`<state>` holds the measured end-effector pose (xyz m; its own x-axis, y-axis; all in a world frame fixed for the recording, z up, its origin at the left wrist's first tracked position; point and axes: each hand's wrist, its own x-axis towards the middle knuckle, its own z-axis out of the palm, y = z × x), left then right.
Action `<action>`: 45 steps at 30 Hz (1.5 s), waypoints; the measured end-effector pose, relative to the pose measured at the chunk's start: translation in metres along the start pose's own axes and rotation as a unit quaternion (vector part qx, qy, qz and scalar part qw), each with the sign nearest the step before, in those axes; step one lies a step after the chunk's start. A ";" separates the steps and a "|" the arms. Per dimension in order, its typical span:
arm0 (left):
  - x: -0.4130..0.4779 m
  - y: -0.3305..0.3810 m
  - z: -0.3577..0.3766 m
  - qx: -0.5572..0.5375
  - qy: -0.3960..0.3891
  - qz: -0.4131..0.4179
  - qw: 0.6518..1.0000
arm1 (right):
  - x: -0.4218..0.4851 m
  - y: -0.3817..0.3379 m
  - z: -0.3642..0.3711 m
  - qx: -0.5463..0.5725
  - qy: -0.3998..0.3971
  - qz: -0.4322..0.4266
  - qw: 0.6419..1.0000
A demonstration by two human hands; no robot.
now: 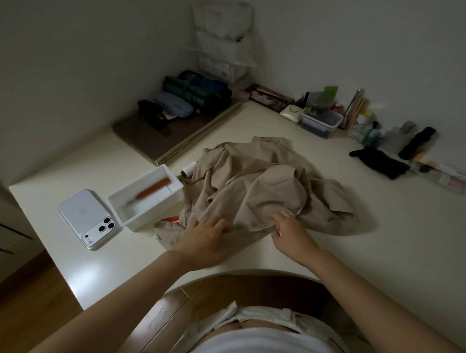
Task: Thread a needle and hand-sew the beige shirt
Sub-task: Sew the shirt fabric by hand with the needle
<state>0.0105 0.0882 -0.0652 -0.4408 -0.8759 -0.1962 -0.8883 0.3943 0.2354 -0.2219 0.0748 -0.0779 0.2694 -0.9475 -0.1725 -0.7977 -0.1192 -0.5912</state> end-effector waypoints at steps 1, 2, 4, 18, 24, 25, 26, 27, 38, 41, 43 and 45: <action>-0.001 0.001 -0.001 0.001 0.032 0.016 0.999 | -0.002 -0.004 0.002 0.023 0.019 -0.009 1.000; -0.001 0.004 -0.003 -0.007 0.062 0.032 0.998 | -0.004 -0.008 0.003 0.049 0.036 -0.017 0.998; 0.002 0.012 -0.003 -0.055 0.069 0.055 0.995 | -0.007 -0.015 0.006 0.102 0.062 -0.028 0.992; -0.011 0.034 -0.008 -0.279 -0.062 0.081 0.955 | -0.019 0.038 -0.011 0.177 0.162 0.179 0.954; -0.010 0.027 -0.025 -0.246 0.025 0.062 0.967 | -0.031 -0.003 -0.018 0.299 0.029 0.106 0.948; -0.008 0.033 -0.023 -0.238 0.027 0.059 0.969 | -0.033 -0.017 -0.018 0.332 -0.033 0.079 0.940; -0.007 0.038 -0.021 -0.236 0.032 0.057 0.969 | -0.035 -0.030 -0.018 0.344 -0.089 0.055 0.933; -0.005 0.041 -0.018 -0.240 0.039 0.057 0.968 | -0.036 -0.038 -0.017 0.344 -0.131 0.039 0.929; -0.017 0.037 -0.017 -0.306 0.077 0.034 0.948 | -0.041 -0.004 -0.020 0.279 -0.024 0.171 0.945; -0.022 0.040 -0.023 -0.336 0.106 0.049 0.934 | -0.039 0.018 -0.013 0.169 0.036 0.224 0.959; -0.026 0.045 -0.027 -0.362 0.109 0.085 0.922 | -0.038 0.027 -0.011 0.151 0.045 0.240 0.958; -0.028 0.050 -0.027 -0.349 0.079 0.137 0.923 | -0.037 0.028 -0.012 0.135 0.041 0.229 0.963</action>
<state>-0.0176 0.1251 -0.0218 -0.5635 -0.8211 0.0913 -0.4212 0.3806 0.8232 -0.2608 0.1028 -0.0789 -0.1302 -0.9037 -0.4079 -0.6500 0.3885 -0.6532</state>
